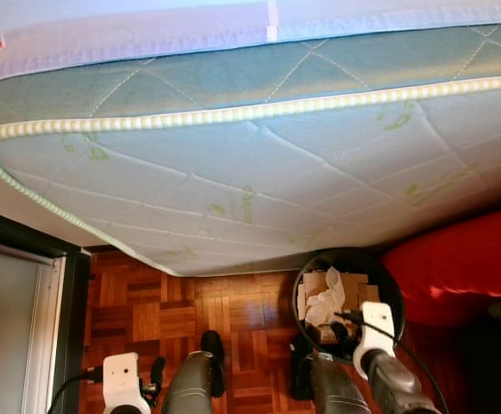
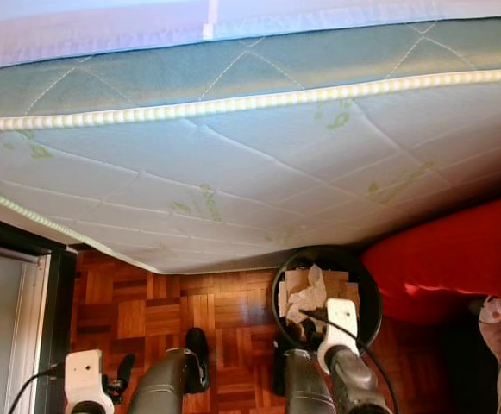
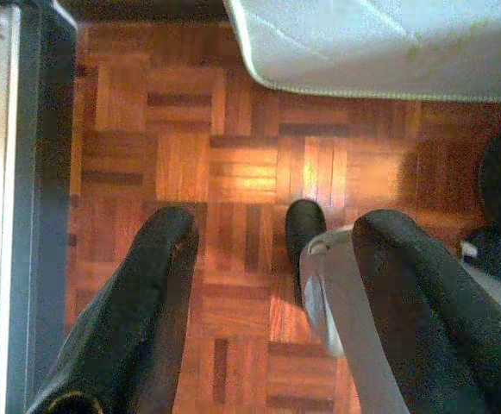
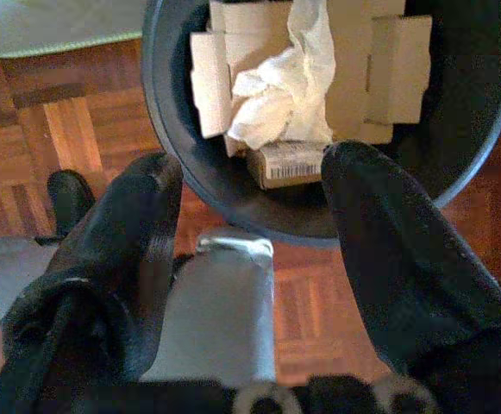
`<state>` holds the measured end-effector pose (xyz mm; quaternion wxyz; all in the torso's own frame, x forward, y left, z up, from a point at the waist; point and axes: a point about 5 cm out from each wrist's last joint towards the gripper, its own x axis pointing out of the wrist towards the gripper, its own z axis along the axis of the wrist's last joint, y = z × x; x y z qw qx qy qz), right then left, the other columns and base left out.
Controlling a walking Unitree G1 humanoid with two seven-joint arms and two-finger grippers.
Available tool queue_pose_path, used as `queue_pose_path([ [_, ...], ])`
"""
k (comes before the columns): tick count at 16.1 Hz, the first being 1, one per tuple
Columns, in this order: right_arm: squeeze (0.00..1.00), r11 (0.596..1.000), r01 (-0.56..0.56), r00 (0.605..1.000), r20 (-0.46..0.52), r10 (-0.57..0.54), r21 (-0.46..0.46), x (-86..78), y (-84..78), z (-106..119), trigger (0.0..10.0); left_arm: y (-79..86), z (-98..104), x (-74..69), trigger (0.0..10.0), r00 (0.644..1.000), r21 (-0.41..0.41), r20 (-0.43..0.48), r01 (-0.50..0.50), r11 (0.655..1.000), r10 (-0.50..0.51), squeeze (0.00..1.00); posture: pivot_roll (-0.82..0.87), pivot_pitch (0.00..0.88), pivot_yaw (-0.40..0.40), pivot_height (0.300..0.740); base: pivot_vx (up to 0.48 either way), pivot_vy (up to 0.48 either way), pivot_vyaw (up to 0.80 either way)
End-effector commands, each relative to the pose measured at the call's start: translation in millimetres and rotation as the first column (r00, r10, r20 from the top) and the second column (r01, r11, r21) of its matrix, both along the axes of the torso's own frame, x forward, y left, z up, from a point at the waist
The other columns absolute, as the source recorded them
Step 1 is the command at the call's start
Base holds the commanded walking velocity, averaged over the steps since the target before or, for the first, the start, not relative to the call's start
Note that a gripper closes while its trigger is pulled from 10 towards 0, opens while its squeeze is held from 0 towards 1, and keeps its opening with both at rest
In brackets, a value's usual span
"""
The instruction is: Clean up the room
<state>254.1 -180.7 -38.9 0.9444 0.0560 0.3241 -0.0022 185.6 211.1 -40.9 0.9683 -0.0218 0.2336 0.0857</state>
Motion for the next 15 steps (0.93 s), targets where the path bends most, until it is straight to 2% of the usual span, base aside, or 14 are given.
queue_pose_path([
  [1, 0.0, 1.0, -0.001, 0.997, -0.074, 0.001, 0.003, -22.0, 1.1, -16.0, 10.0, 7.3, -15.8, -21.5, 10.0, 0.994, 0.006, -0.099, -0.042, 0.999, 0.043, 0.0, 0.12, 0.422, 0.013, 0.74, 0.0, 0.0, 0.0],
  [2, 0.0, 1.0, 0.012, 0.996, -0.09, -0.011, 0.002, -28.3, -0.8, -19.8, 10.0, 7.7, -21.5, -18.1, 10.0, 0.988, 0.009, -0.147, -0.039, 0.999, 0.04, 0.0, 0.11, 0.362, 0.006, 0.74, 0.0, 0.0, 0.0],
  [3, 0.0, 1.0, 0.016, 0.996, -0.092, -0.016, 0.003, -29.6, -1.3, -20.5, 10.0, 7.8, -22.6, -18.0, 10.0, 0.987, 0.01, -0.156, -0.037, 0.999, 0.038, 0.0, 0.11, 0.362, 0.006, 0.74, 0.0, 0.0, 0.0],
  [6, 0.0, 0.998, 0.061, 0.993, -0.098, -0.06, 0.005, -31.3, -4.7, -21.4, 10.0, 13.2, -26.6, -8.7, 10.0, 0.974, 0.019, -0.224, -0.04, 0.999, 0.044, 0.0, 0.08, 0.247, 0.01, 0.74, 0.0, 0.0, 0.0],
  [8, 0.0, 0.997, 0.076, 0.991, -0.106, -0.075, 0.004, -35.0, -7.1, -23.4, 10.0, 14.4, -28.3, -7.0, 10.0, 0.967, 0.025, -0.25, -0.037, 0.999, 0.042, 0.0, 0.07, 0.205, 0.019, 0.74, 0.0, 0.0, 0.0],
  [11, 0.0, 0.993, 0.12, 0.983, -0.138, -0.119, 0.001, -39.5, -11.3, -26.3, 10.0, 13.9, -24.9, 7.4, 10.0, 0.964, 0.03, -0.265, -0.018, 0.999, 0.025, 0.0, 0.05, 0.141, 0.037, 0.74, 0.0, 0.0, 0.0],
  [15, 0.0, 0.991, 0.132, 0.976, -0.176, -0.131, -0.005, -47.1, -13.1, -31.0, 10.0, 9.2, -26.9, 10.6, 10.0, 0.953, 0.027, -0.304, -0.011, 1.0, 0.019, 0.0, 0.03, 0.09, 0.036, 0.74, 0.0, 0.0, 0.0],
])
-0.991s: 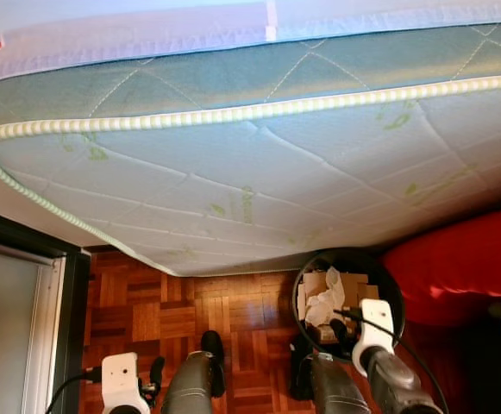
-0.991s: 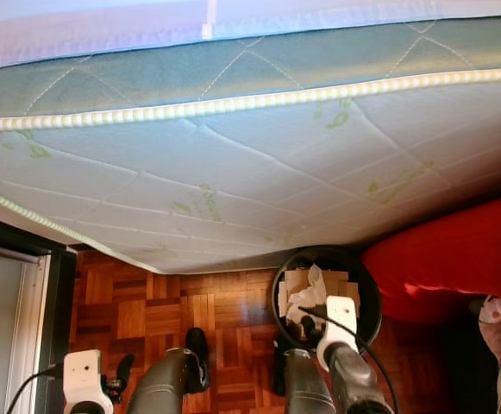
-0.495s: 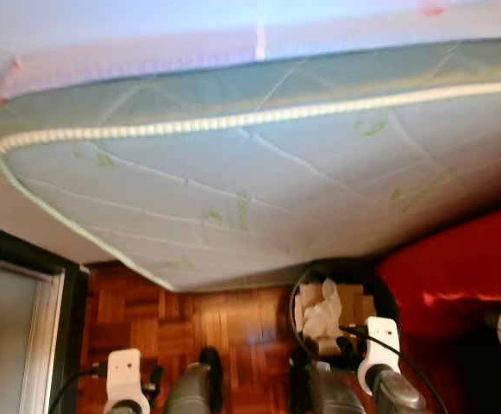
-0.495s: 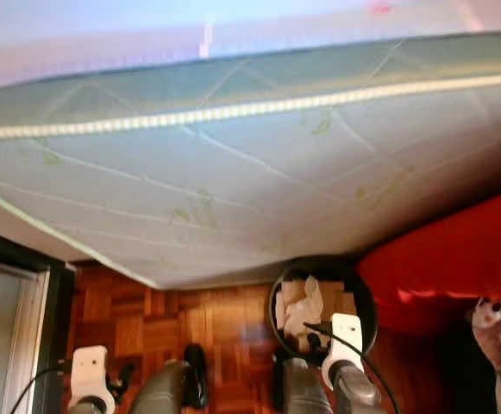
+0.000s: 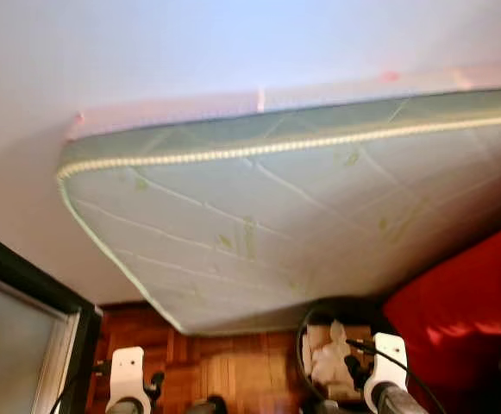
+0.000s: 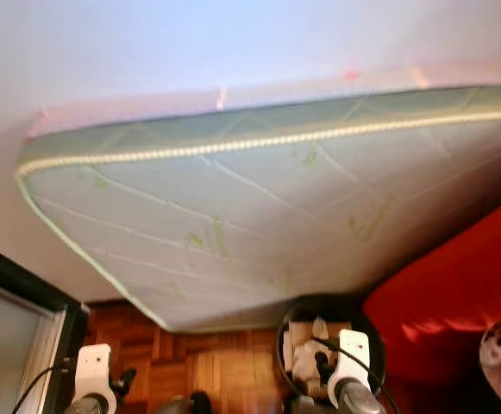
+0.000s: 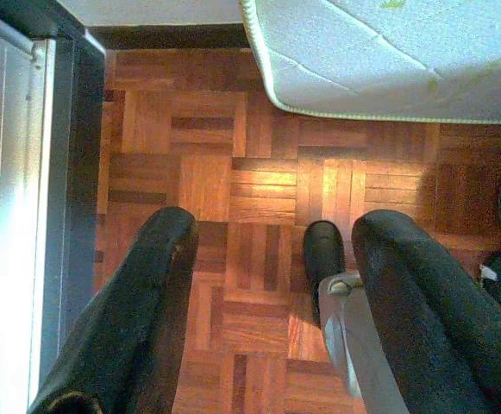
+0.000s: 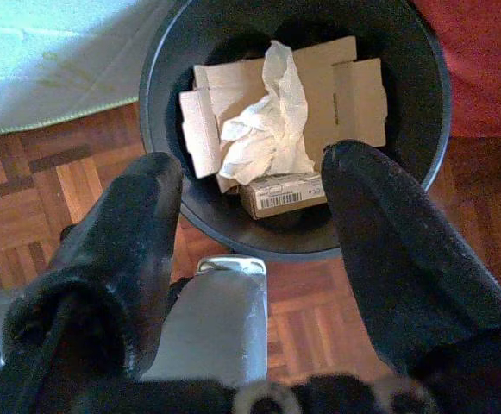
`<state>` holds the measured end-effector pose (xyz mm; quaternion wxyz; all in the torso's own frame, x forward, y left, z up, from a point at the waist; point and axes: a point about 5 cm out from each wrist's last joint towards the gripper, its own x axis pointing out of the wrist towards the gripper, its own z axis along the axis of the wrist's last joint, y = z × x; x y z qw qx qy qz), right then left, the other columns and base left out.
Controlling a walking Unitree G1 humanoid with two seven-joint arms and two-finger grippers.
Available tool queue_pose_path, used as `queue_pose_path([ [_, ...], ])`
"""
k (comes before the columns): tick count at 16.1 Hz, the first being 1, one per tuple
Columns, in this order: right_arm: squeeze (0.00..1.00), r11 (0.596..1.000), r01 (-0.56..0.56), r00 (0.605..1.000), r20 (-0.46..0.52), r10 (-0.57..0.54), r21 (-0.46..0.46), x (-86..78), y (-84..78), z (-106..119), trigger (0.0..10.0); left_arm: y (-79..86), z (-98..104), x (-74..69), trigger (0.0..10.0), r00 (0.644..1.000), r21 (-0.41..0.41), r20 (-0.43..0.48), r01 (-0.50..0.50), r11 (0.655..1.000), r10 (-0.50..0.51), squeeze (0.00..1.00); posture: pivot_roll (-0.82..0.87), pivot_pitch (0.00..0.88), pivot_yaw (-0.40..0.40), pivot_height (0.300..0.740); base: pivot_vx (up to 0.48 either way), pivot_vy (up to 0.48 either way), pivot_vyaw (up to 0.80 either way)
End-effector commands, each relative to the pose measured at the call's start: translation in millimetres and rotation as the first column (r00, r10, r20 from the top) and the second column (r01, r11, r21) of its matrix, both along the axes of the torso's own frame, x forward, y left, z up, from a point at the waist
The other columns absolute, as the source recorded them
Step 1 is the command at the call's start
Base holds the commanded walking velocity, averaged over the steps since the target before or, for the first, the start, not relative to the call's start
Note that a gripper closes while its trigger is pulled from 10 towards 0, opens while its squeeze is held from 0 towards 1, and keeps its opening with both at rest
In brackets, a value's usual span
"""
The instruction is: Clean up the room
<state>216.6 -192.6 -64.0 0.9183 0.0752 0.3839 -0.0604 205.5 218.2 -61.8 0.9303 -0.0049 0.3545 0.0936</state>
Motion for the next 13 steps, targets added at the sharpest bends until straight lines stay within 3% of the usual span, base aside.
queue_pose_path([
  [1, 0.0, 1.0, 0.012, 0.999, -0.048, -0.012, 0.003, -10.7, -1.7, -6.6, 10.0, 0.8, -6.5, -9.2, 10.0, 0.998, 0.01, -0.058, -0.008, 1.0, 0.009, 0.0, 0.02, 0.082, 0.03, 0.74, 0.0, 0.0, 0.0],
  [7, 0.0, 1.0, -0.018, 0.997, -0.08, 0.016, -0.025, -16.6, -13.6, -8.1, 10.0, -10.4, -7.4, -5.2, 10.0, 0.997, -0.022, -0.058, -0.056, 0.998, 0.054, 0.0, 0.01, 0.045, -0.03, 0.74, 0.0, 0.0, 0.0],
  [13, 0.0, 0.996, -0.073, 0.994, -0.086, 0.069, -0.043, -14.8, -15.6, -6.7, 10.0, -11.8, -12.4, -14.1, 10.0, 0.994, -0.032, -0.078, -0.079, 0.996, 0.076, 0.0, 0.02, 0.082, -0.049, 0.74, 0.0, 0.0, 0.0],
])
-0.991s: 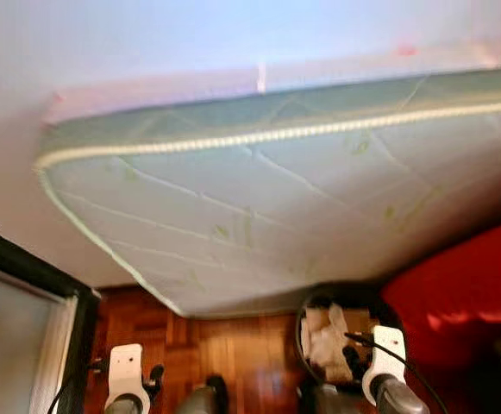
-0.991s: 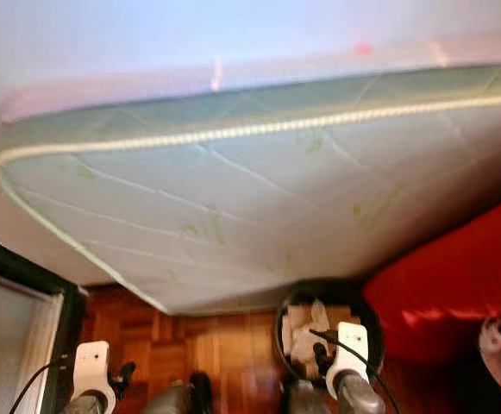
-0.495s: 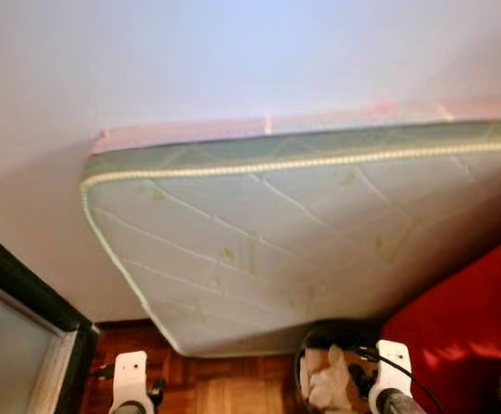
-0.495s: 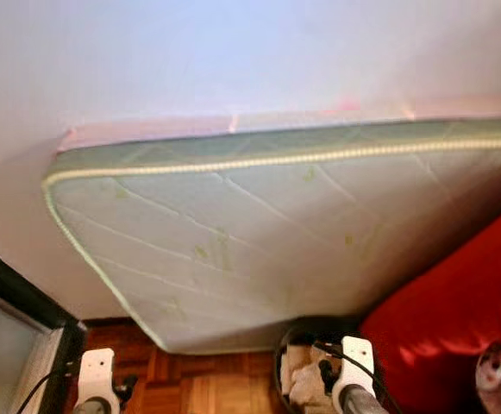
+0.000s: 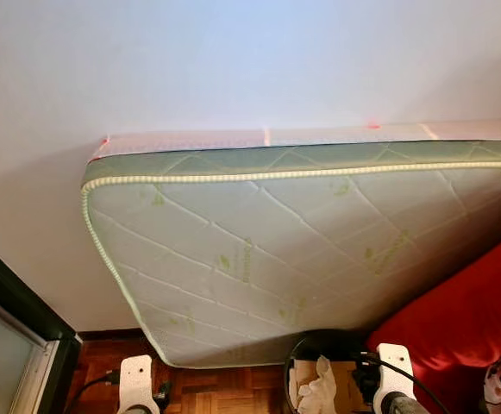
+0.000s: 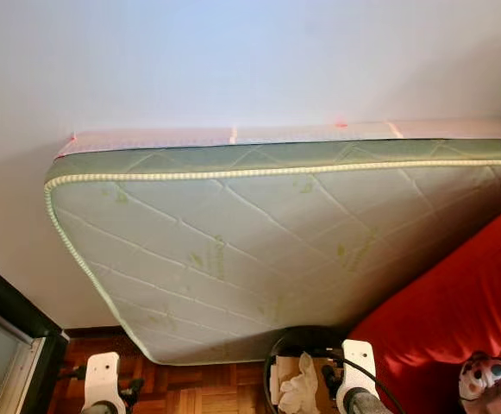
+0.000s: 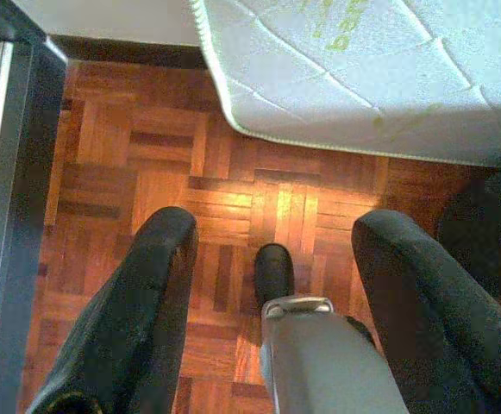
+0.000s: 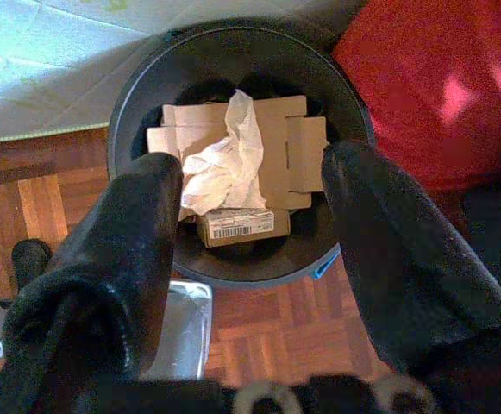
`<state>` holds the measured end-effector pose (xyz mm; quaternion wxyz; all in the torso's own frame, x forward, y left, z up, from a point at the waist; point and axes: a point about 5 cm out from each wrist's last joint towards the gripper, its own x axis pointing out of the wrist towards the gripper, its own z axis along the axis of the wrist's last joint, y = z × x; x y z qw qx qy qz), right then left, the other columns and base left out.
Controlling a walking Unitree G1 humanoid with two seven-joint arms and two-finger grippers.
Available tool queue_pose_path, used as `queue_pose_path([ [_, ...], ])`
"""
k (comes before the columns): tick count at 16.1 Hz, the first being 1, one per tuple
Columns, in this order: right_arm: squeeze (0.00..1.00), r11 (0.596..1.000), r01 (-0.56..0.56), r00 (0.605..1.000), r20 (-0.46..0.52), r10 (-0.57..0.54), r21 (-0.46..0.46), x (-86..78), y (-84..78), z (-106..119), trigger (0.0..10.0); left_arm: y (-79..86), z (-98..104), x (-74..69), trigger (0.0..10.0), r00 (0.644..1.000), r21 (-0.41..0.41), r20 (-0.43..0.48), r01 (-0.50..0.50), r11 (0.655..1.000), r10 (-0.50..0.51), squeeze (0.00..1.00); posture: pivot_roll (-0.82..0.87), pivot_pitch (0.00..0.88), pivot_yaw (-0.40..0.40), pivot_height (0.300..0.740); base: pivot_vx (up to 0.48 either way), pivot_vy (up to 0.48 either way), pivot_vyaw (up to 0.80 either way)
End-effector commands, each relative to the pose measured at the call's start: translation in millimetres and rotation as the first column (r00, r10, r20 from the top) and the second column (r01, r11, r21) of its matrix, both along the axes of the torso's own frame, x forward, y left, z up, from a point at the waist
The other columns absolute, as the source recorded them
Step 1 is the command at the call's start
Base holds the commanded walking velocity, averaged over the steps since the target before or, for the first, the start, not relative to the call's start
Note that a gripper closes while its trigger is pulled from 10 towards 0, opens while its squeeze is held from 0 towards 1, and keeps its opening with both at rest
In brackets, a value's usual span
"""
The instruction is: Clean up the room
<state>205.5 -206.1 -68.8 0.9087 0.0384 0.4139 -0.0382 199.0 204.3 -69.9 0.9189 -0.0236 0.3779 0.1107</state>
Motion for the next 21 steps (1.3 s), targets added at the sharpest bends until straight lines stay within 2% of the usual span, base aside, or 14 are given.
queue_pose_path([
  [1, 0.0, 1.0, -0.009, 1.0, -0.02, 0.009, -0.001, -3.1, -2.9, -1.4, 10.0, 4.8, -4.5, -9.2, 10.0, 0.999, -0.005, -0.032, -0.043, 0.999, 0.042, 0.0, 0.02, 0.077, -0.039, 0.74, 0.0, 0.0, 0.0],
  [9, 0.0, 1.0, 0.01, 0.999, -0.032, -0.01, -0.005, -7.6, -9.5, -2.6, 10.0, 2.2, -9.5, -17.9, 10.0, 0.997, -0.014, -0.06, -0.04, 0.999, 0.039, 0.0, 0.0, 0.047, -0.041, 0.74, 0.0, 0.0, 0.0],
  [21, 0.0, 1.0, 0.016, 1.0, -0.026, -0.016, 0.004, -4.5, -7.3, -1.5, 10.0, 1.9, -10.3, -19.6, 10.0, 0.998, -0.016, -0.062, -0.033, 0.999, 0.032, 0.0, 0.0, 0.072, -0.04, 0.74, -0.286, 0.0, 0.0],
])
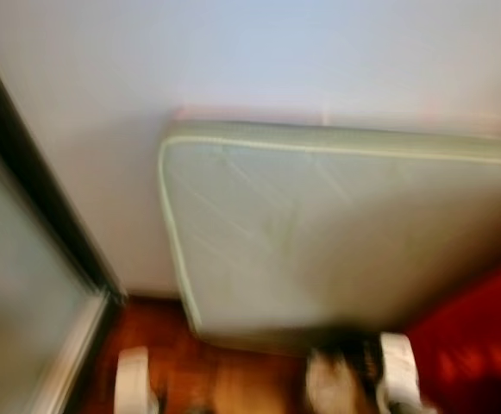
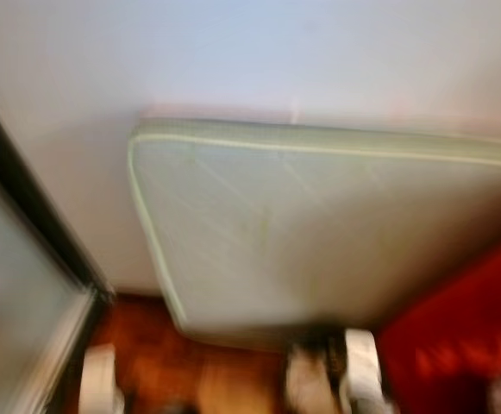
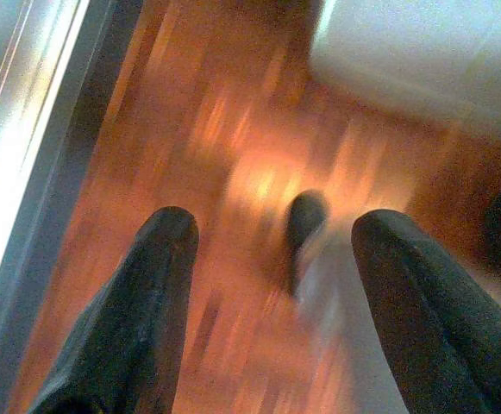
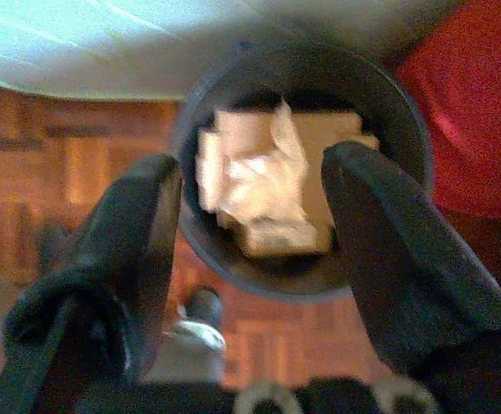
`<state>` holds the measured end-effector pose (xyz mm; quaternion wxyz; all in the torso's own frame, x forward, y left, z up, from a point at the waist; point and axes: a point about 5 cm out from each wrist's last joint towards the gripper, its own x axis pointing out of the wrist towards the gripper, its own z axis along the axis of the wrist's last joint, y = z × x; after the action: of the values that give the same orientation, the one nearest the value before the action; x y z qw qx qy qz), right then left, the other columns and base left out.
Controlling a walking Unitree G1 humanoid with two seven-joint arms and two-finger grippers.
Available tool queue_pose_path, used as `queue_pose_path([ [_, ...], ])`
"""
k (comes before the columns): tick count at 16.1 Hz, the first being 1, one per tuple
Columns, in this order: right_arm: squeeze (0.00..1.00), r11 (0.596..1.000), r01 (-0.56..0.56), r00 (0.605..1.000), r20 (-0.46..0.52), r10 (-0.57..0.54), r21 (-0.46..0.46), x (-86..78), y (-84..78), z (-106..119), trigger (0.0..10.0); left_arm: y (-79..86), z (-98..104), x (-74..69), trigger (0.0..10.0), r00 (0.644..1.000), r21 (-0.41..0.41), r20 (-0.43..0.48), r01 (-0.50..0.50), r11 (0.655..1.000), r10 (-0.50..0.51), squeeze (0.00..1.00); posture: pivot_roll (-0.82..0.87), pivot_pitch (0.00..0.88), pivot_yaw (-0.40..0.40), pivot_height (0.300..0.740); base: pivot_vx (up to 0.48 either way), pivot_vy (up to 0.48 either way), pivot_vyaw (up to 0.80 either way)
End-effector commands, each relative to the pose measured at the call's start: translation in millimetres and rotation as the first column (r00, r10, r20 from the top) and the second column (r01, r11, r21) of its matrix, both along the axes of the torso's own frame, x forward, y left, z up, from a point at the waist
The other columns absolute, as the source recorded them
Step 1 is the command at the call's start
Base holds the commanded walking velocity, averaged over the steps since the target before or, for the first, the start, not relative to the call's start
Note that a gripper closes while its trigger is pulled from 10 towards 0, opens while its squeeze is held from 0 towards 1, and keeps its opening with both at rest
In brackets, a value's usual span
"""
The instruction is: Clean up the room
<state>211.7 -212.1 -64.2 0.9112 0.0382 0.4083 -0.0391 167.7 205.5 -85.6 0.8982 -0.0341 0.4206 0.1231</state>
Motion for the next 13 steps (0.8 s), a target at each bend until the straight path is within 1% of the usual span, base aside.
queue_pose_path([
  [1, 0.0, 1.0, 0.014, 0.999, -0.038, -0.014, 0.006, -10.6, -1.2, -6.1, 10.0, 0.8, 5.4, 11.7, 10.0, 1.0, 0.004, 0.03, 0.001, 1.0, -0.001, 0.0, 0.0, 0.072, -0.04, 0.74, -0.307, 0.0, 0.0],
  [6, 0.0, 1.0, 0.01, 0.999, -0.036, -0.01, 0.01, -9.6, 0.4, -5.8, 10.0, 1.4, 5.7, 12.2, 10.0, 1.0, 0.004, 0.03, 0.003, 1.0, -0.003, 0.0, 0.0, 0.079, -0.04, 0.74, -0.303, 0.0, 0.0],
  [12, 0.0, 1.0, 0.026, 0.999, -0.046, -0.026, 0.006, -10.2, 0.6, -6.5, 10.0, 2.3, 6.0, 12.7, 10.0, 1.0, 0.003, 0.027, 0.005, 1.0, -0.005, 0.0, 0.0, 0.088, -0.038, 0.74, 0.0, 0.0, 0.0],
  [13, 0.0, 0.999, 0.033, 0.998, -0.046, -0.032, 0.013, -10.4, 0.8, -6.6, 10.0, 2.4, 6.0, 12.8, 10.0, 1.0, 0.003, 0.027, 0.005, 1.0, -0.005, 0.0, 0.0, 0.088, -0.038, 0.74, 0.0, 0.0, -0.77],
])
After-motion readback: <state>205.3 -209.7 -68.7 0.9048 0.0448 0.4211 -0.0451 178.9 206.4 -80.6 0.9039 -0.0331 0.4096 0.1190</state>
